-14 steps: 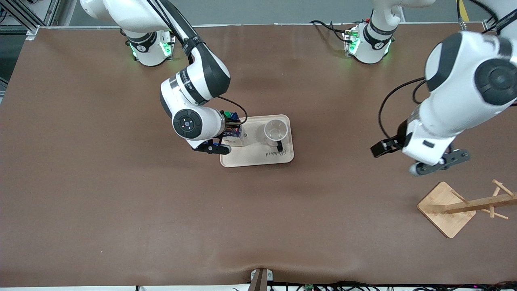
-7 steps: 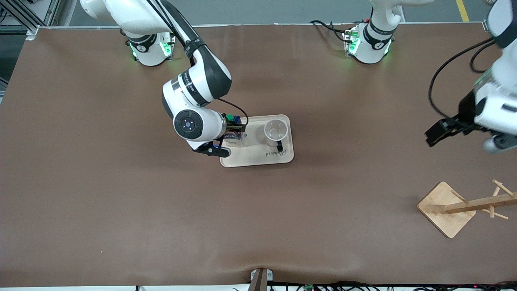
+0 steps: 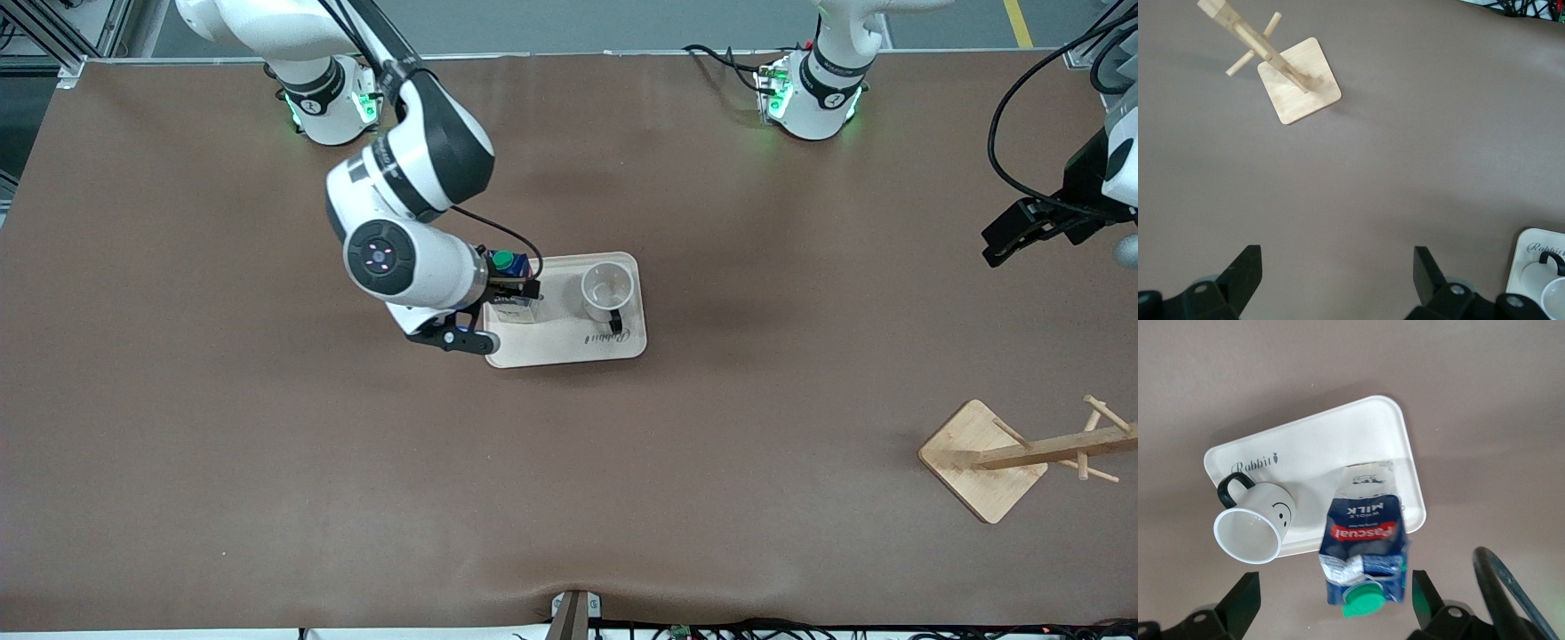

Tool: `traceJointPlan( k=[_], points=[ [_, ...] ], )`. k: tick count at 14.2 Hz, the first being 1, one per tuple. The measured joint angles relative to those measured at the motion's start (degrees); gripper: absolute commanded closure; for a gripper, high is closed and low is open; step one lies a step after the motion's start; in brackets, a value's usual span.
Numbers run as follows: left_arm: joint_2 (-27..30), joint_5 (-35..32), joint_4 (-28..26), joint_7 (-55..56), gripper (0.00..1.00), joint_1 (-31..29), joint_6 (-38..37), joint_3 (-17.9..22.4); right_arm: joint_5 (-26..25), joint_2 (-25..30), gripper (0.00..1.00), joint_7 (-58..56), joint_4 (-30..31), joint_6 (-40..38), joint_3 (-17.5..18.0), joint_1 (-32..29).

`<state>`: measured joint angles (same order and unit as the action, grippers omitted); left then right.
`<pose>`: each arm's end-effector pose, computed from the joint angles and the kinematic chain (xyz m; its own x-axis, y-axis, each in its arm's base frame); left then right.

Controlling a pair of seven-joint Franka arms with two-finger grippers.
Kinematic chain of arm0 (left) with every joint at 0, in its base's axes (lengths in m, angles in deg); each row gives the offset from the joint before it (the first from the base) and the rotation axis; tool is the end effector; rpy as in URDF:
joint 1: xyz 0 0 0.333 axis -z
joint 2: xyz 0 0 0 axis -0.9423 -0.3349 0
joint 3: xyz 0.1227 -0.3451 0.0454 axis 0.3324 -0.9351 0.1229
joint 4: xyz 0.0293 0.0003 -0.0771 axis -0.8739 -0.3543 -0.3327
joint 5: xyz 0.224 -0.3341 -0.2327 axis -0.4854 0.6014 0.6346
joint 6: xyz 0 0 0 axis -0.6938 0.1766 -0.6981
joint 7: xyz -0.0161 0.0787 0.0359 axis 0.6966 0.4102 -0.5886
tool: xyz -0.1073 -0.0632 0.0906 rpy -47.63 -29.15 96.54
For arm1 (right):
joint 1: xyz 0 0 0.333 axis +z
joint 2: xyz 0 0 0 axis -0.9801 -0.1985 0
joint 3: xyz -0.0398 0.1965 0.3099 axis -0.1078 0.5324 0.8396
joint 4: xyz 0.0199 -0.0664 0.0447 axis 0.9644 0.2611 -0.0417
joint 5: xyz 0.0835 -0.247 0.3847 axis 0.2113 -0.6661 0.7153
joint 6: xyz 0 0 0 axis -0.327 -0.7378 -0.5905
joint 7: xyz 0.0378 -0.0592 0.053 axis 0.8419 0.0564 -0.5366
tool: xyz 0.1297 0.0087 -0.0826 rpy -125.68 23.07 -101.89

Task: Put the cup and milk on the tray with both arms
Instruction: 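Lower the milk carton onto the tray and open the right gripper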

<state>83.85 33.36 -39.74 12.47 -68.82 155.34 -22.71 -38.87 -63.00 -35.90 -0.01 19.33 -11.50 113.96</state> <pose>0.6304 -0.0375 0.6508 0.9640 0.2440 0.1059 0.2519 -0.9652 -0.0698 0.6472 0.4302 0.3951 0.9181 -0.1871 -0.3494 -0.2404 -0.9638 -0.1153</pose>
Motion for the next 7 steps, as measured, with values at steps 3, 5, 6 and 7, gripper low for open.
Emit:
traceJointPlan(
  k=[3,5,6,7],
  points=[
    [2.7,1.0,-3.0,-0.1,0.00,-1.0,-0.7,0.2,0.0,0.2,0.00,-0.3,-3.6,-6.1,-0.2,-5.5],
    [3.8,1.0,-4.2,-0.1,0.00,-1.6,-0.8,0.3,0.0,1.2,0.00,-0.2,-5.8,-9.2,-0.3,-8.6],
    [4.0,1.0,-4.5,-0.1,0.00,-1.8,-1.0,0.3,0.0,2.1,0.00,0.0,-6.3,-10.2,-0.3,-9.3],
    [4.1,1.1,-4.5,-0.2,0.00,-1.8,-1.1,0.3,-0.2,3.2,0.00,0.3,-6.4,-11.4,-0.3,-9.4]
  ],
)
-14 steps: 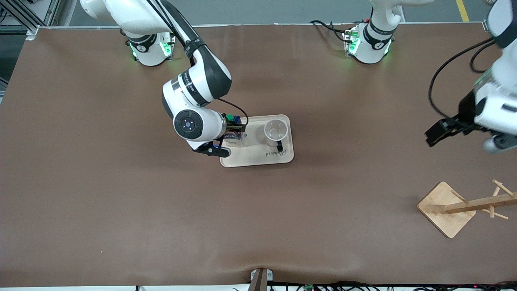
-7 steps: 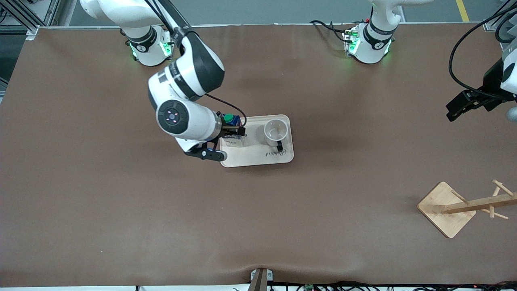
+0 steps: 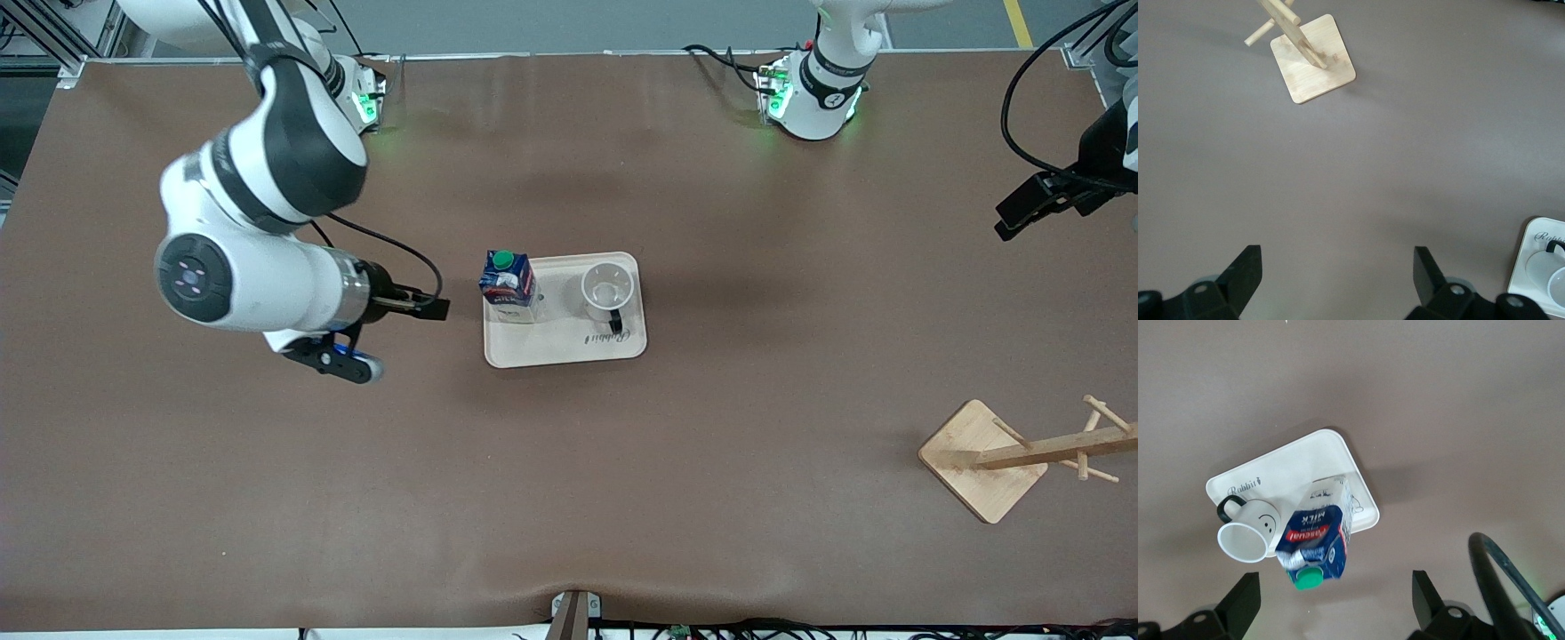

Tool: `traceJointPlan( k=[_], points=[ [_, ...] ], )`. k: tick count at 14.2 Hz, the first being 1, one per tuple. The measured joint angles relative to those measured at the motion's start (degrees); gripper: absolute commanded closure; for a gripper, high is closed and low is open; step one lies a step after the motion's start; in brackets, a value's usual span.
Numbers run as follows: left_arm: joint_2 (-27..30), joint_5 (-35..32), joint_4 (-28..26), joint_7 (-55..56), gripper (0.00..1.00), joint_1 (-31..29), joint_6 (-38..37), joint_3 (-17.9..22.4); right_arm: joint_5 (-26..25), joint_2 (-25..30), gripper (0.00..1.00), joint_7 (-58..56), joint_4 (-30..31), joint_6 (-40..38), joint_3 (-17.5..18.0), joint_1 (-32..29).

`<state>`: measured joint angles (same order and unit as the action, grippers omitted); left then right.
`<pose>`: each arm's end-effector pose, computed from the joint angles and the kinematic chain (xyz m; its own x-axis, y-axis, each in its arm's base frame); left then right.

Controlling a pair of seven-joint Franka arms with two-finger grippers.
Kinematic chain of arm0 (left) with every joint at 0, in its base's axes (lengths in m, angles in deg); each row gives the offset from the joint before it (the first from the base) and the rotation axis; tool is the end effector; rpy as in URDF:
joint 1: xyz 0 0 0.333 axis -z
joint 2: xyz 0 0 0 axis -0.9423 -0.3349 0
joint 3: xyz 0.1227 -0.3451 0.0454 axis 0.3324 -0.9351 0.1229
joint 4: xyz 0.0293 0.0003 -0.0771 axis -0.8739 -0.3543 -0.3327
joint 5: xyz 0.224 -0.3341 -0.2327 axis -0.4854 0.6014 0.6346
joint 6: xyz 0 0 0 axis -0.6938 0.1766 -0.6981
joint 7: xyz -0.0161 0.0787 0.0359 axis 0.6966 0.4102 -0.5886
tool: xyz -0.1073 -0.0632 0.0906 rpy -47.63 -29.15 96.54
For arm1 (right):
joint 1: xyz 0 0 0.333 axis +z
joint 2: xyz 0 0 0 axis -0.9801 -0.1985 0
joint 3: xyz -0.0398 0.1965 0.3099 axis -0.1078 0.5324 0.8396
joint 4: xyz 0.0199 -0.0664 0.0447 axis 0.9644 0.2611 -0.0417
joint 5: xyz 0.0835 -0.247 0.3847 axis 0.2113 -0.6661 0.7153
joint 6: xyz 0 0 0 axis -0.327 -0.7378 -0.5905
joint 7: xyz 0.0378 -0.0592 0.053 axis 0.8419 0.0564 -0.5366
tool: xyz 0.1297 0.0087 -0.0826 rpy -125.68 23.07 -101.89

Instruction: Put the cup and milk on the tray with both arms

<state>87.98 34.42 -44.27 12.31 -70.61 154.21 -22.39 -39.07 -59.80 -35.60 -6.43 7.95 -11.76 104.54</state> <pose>0.6011 -0.0165 0.6493 0.9572 0.2795 0.0757 0.2844 -0.9565 -0.0646 0.6886 0.3170 0.4864 0.8842 -0.2792 -0.3745 -0.3421 -0.9330 -0.1121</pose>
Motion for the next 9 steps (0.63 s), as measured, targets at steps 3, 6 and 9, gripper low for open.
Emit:
traceJointPlan(
  k=[3,6,9],
  points=[
    [0.2,0.1,0.0,-0.1,0.00,0.1,-1.7,-0.5,-1.0,2.2,0.00,0.5,0.0,-4.1,0.2,0.3],
    [1.0,0.1,0.0,-0.1,0.00,0.1,-2.4,-0.6,-5.4,2.4,0.00,0.5,-0.3,-3.0,0.6,0.8],
    [1.8,0.1,0.0,-0.1,0.00,0.1,-2.7,-0.9,-6.5,2.4,0.00,0.5,-1.5,-2.8,0.6,0.6]
  ],
)
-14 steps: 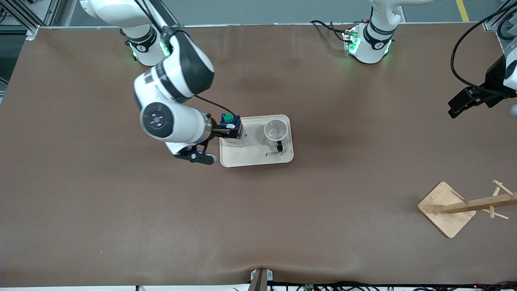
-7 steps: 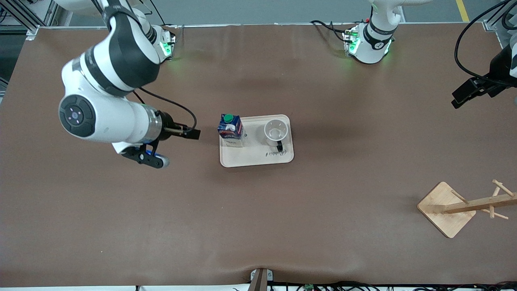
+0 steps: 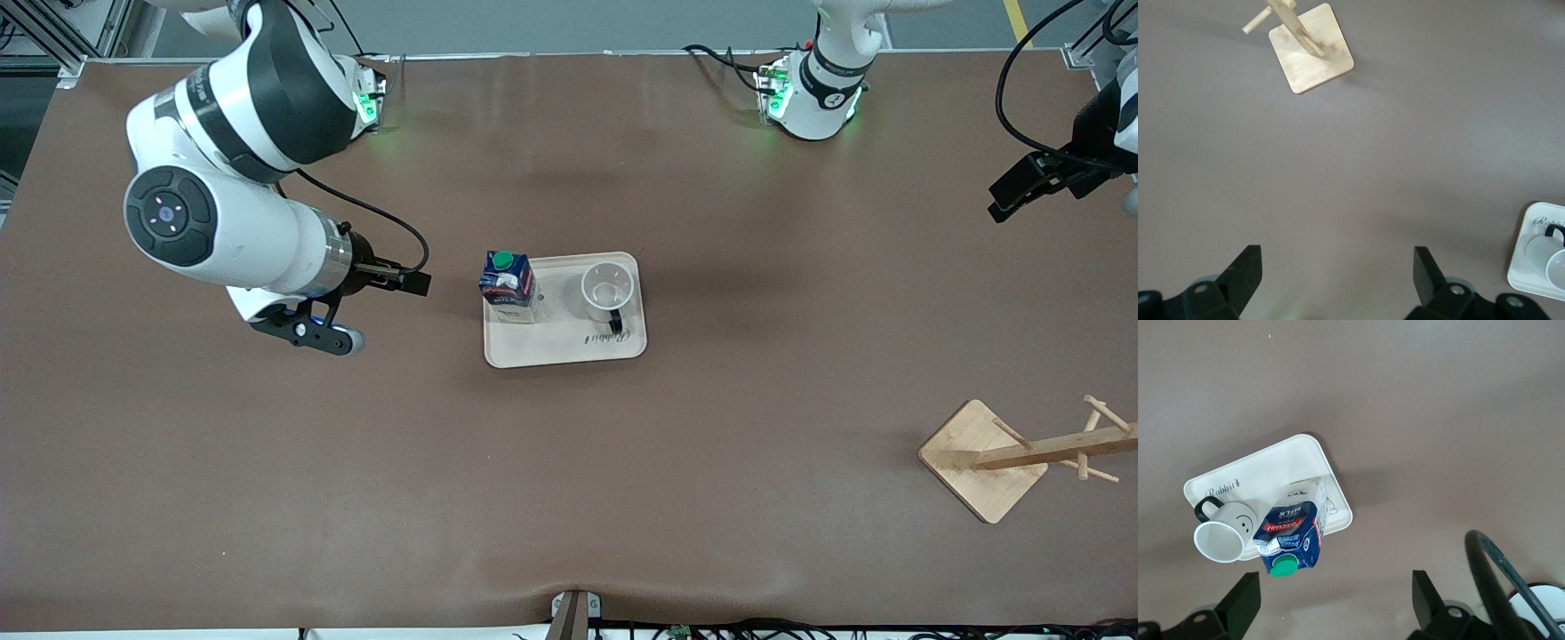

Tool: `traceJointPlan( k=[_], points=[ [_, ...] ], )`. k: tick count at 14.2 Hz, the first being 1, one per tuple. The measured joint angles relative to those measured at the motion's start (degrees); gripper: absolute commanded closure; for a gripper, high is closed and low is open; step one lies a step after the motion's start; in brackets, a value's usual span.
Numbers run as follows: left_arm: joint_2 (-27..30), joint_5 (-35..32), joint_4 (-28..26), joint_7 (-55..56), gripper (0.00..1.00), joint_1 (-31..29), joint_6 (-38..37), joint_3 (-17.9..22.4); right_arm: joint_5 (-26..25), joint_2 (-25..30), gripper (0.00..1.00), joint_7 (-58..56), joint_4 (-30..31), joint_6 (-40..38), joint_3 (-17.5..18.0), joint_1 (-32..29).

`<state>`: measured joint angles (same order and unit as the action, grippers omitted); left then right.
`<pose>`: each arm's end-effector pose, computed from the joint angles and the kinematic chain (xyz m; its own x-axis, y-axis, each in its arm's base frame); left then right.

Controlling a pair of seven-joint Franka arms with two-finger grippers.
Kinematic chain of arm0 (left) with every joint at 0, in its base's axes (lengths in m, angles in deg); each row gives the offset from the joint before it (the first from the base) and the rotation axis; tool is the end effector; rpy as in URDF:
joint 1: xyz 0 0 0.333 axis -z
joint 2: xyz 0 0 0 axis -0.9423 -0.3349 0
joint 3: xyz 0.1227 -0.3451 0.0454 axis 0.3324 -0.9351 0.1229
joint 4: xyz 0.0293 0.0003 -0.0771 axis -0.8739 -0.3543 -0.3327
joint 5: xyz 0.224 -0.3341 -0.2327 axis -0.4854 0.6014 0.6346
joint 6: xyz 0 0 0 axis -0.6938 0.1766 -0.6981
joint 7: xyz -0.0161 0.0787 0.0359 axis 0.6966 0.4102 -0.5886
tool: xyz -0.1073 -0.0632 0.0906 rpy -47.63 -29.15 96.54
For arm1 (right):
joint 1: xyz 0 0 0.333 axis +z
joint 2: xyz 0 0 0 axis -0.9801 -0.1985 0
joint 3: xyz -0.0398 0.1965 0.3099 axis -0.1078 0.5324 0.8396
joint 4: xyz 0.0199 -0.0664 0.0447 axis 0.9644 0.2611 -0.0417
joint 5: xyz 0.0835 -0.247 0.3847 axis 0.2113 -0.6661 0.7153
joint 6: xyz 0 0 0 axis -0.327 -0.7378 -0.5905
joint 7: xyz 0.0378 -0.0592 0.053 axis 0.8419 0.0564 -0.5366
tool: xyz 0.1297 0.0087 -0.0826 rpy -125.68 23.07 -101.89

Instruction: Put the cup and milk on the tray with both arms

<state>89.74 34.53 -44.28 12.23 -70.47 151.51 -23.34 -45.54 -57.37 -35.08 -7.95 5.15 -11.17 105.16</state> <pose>0.5837 -0.0278 0.6629 0.9627 0.2636 0.0604 0.2676 -0.9609 -0.0715 0.6763 0.3097 0.5244 0.9121 -0.2770 -0.3021 -0.3033 -0.9519 -0.0428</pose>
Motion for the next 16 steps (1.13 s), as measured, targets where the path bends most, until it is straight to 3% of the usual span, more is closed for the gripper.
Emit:
traceJointPlan(
  k=[6,10,12,16],
  points=[
    [1.6,0.0,0.0,-1.0,0.00,0.0,-3.4,0.0,-1.1,1.8,0.00,-0.1,-2.6,0.3,-0.1,0.3],
    [1.6,0.0,0.0,-1.1,0.00,0.0,-4.6,0.0,-4.8,5.5,0.00,-4.1,-2.1,0.1,-0.5,-1.7],
    [1.6,1.5,0.0,-1.2,0.00,0.0,-4.8,0.0,-8.0,9.3,0.00,-11.5,2.7,1.0,-0.7,-4.9],
    [1.6,5.9,-0.3,-3.5,0.00,0.0,-4.9,-0.3,-14.3,22.4,0.00,-27.2,21.5,11.2,-0.9,-10.3]
  ],
)
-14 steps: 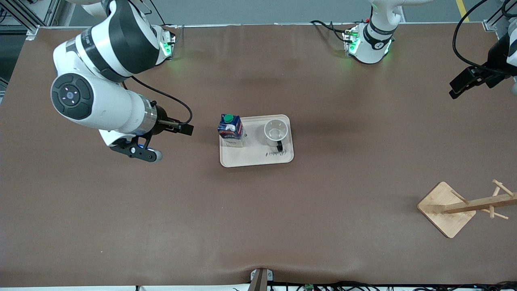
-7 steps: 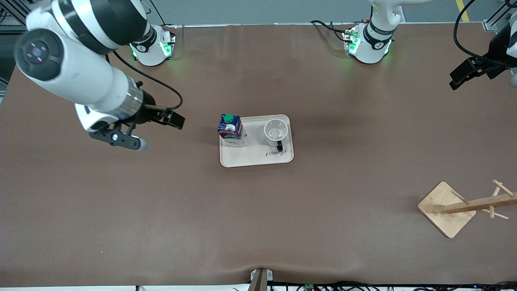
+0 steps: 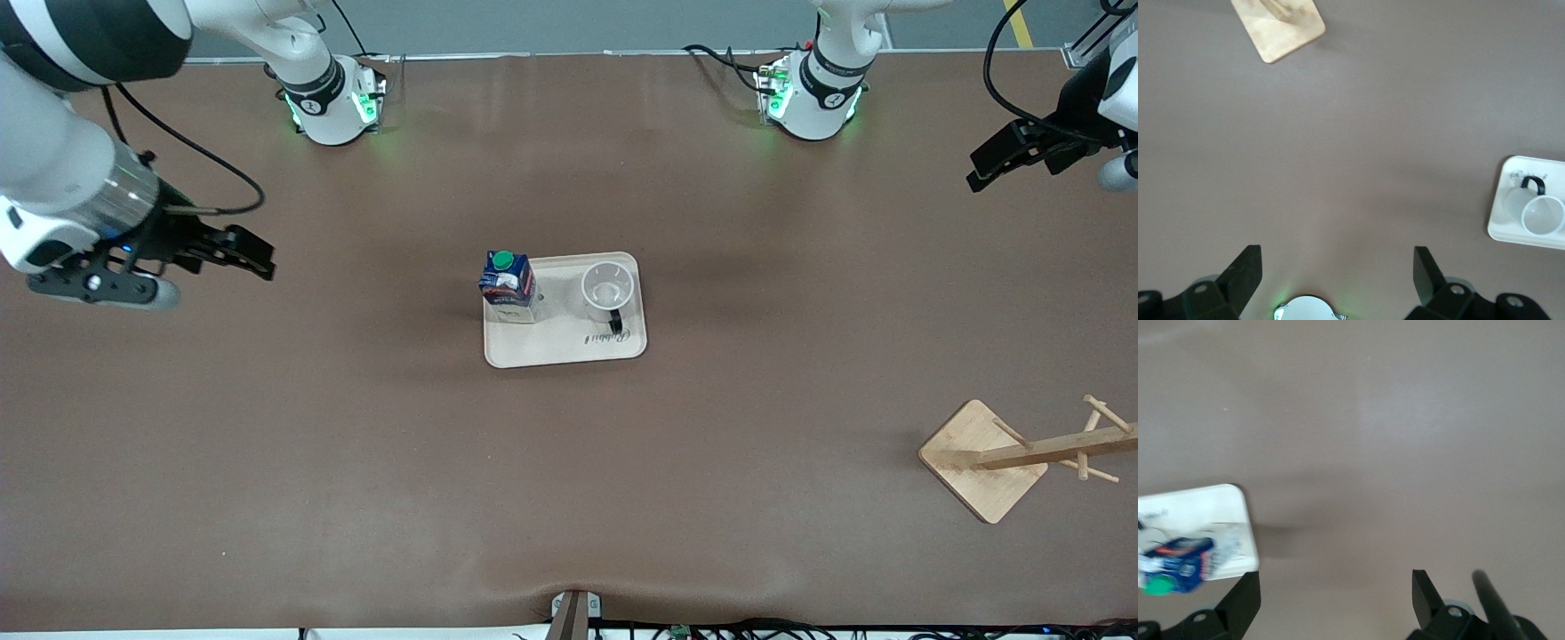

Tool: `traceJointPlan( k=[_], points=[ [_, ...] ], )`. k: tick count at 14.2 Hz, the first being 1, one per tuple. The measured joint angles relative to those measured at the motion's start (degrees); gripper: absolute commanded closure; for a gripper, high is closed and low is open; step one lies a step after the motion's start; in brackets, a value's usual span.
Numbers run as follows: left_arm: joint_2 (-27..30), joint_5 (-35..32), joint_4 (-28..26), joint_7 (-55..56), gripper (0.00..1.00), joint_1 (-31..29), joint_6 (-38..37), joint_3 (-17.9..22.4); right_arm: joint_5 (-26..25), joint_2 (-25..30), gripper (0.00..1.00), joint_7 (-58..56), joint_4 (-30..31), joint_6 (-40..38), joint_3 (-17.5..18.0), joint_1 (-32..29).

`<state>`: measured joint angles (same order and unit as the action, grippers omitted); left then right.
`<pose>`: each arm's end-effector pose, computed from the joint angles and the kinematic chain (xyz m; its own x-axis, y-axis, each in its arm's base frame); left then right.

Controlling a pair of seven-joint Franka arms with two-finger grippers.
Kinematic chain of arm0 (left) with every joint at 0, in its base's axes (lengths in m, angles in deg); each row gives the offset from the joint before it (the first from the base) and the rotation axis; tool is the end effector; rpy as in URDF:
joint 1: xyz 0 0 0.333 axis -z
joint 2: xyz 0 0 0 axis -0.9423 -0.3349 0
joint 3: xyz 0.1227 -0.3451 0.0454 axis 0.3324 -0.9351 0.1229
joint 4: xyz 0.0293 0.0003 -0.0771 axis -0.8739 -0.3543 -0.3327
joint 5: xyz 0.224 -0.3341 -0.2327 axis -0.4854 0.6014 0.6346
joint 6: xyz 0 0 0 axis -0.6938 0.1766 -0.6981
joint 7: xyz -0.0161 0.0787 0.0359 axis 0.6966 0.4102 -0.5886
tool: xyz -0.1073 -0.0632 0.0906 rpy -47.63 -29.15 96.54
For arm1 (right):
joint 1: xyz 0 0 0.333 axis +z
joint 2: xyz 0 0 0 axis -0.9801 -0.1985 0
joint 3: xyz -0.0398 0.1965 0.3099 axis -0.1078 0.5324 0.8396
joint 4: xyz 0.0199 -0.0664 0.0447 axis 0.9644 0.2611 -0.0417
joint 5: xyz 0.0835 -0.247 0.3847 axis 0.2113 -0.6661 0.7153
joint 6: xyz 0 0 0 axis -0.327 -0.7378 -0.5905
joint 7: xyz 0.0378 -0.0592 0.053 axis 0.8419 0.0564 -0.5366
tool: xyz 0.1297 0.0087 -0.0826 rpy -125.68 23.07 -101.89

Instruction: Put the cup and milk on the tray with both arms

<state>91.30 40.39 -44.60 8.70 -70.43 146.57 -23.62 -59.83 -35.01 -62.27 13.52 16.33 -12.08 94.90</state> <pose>0.5599 -0.0462 0.6672 0.9798 0.1970 -0.0330 0.1973 -0.9803 0.0036 0.6352 0.1017 0.6049 0.9991 -0.0412 -0.0114 -0.0414 -0.9990 -0.0153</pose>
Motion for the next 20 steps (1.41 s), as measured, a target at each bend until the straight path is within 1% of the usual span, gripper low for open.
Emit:
traceJointPlan(
  k=[1,3,6,7,8,11,13,17,20],
  points=[
    [0.0,0.4,-0.1,0.0,0.00,0.0,0.0,-0.4,-0.7,2.9,0.00,-3.0,3.1,0.5,0.0,-1.8],
    [0.0,0.6,-0.2,0.9,0.00,0.1,0.0,-1.9,-1.1,6.3,0.00,-8.5,5.6,-0.1,-0.1,-6.6],
    [0.0,0.6,-0.3,1.7,0.00,0.1,0.2,-3.0,-0.8,7.0,0.00,-23.4,5.7,0.6,-0.6,-15.5],
    [0.0,0.5,-0.3,1.7,0.00,0.1,0.9,-3.0,-0.5,6.7,0.00,-26.3,5.1,1.1,-0.6,-17.2],
    [-0.1,0.2,-0.5,1.7,0.00,0.1,2.0,-3.0,-0.4,6.1,0.00,-27.5,4.0,1.5,-0.6,-17.6],
    [-0.5,-0.9,-1.8,1.6,0.00,-0.1,5.6,-3.0,-0.4,3.1,0.00,-27.5,-0.6,1.4,0.6,-17.2],
    [-0.8,-1.7,-2.6,1.4,0.00,-0.1,8.3,-3.0,-0.1,1.5,0.00,-24.9,-2.4,0.3,0.7,-17.2],
    [-1.0,-1.8,-2.6,-3.0,0.00,-1.1,9.2,-2.2,1.0,1.0,0.00,-13.8,-3.1,-2.2,0.9,-16.5],
    [-1.0,-1.8,-2.3,-6.7,0.00,-3.7,8.5,-1.7,1.7,1.0,0.00,-10.6,-3.2,-3.0,1.0,-16.0]
  ],
)
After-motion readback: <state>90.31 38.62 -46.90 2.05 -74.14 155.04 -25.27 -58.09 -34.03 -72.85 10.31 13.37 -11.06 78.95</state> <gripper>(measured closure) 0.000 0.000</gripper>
